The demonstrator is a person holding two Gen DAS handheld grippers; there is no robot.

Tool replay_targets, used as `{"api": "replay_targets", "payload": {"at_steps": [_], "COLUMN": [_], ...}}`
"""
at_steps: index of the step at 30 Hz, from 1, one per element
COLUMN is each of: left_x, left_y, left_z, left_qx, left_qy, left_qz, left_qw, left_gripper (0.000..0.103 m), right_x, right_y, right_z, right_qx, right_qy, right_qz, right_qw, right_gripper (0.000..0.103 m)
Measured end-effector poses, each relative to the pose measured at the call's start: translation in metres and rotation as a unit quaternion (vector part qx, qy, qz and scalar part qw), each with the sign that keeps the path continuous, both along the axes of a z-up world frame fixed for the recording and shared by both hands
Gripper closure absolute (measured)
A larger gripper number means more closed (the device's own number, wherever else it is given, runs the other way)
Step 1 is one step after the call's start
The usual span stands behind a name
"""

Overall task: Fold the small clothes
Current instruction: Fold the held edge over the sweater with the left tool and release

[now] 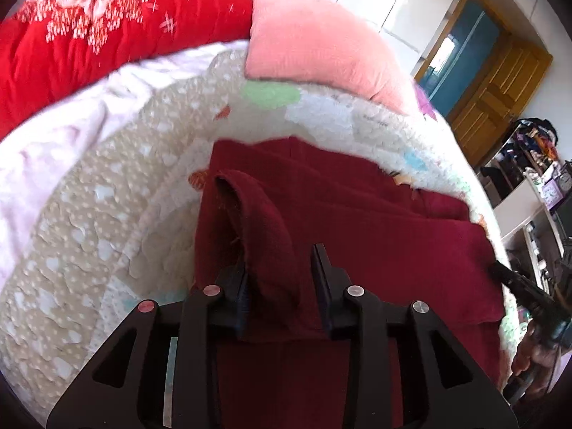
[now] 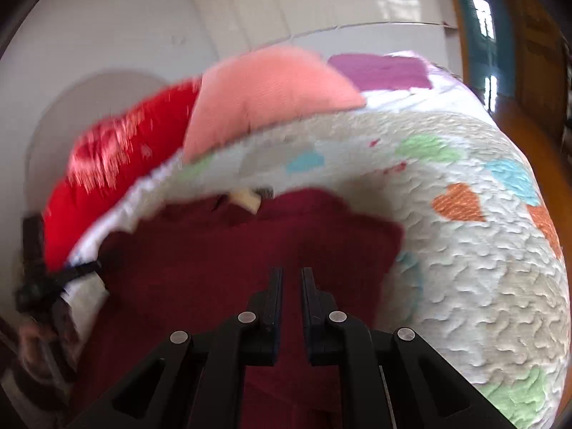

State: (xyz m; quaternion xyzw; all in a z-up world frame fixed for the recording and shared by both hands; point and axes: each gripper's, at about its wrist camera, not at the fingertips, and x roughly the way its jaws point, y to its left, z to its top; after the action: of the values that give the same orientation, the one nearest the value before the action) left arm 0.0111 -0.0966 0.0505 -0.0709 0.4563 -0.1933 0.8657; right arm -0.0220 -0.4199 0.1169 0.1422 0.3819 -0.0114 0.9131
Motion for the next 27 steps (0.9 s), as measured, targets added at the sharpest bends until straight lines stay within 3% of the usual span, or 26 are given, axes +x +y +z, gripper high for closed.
{"api": "replay_targets", "payload": {"at_steps": [1, 3, 4, 6, 7, 10, 14, 18, 21, 27], "left_x": [0.005, 0.010, 0.011, 0.010, 0.008, -0.001, -0.010, -0.010, -0.014, -0.033], "left_y": [0.002, 0.012, 0.015, 0.024, 0.027, 0.031, 0.023, 0.021, 0.020, 0.029], "left_z": [-0.008, -0.011, -0.010, -0.002, 0.002, 0.012, 0.000, -0.009, -0.003, 0.004], "left_qx": [0.004, -0.027, -0.032, -0.037, -0.038, -0.030, -0.005, 0.010, 0.019, 0.027], "left_qy": [0.012, 0.021, 0.026, 0.027, 0.022, 0.002, 0.006, 0.001, 0.001, 0.001], "left_qz": [0.005, 0.011, 0.014, 0.023, 0.028, 0.028, 0.020, 0.022, 0.017, 0.025], "left_qw": [0.9999, 0.9994, 0.9991, 0.9987, 0.9987, 0.9991, 0.9998, 0.9997, 0.9997, 0.9993], "left_gripper": [0.074, 0.074, 0.074, 0.074, 0.074, 0.074, 0.069, 0.069, 0.069, 0.069], "right_x": [0.005, 0.009, 0.006, -0.003, -0.008, -0.023, -0.048, -0.040, -0.049, -0.067], "right_y": [0.004, -0.002, -0.008, -0.028, -0.031, -0.022, 0.002, 0.019, 0.015, 0.025], "right_z": [-0.007, -0.027, -0.032, -0.034, -0.030, -0.013, 0.000, -0.032, -0.032, -0.017], "right_qx": [-0.026, -0.086, -0.078, -0.014, -0.010, -0.026, -0.014, -0.061, -0.035, -0.034], "right_qy": [0.017, 0.055, 0.053, 0.040, 0.043, 0.035, 0.012, 0.068, 0.060, 0.043], "right_qz": [-0.002, -0.031, -0.037, -0.052, -0.060, -0.052, -0.011, -0.001, -0.021, -0.014], "right_qw": [1.000, 0.994, 0.995, 0.998, 0.997, 0.998, 1.000, 0.996, 0.997, 0.998], "right_gripper": [0.096, 0.099, 0.101, 0.102, 0.101, 0.098, 0.097, 0.097, 0.097, 0.092]}}
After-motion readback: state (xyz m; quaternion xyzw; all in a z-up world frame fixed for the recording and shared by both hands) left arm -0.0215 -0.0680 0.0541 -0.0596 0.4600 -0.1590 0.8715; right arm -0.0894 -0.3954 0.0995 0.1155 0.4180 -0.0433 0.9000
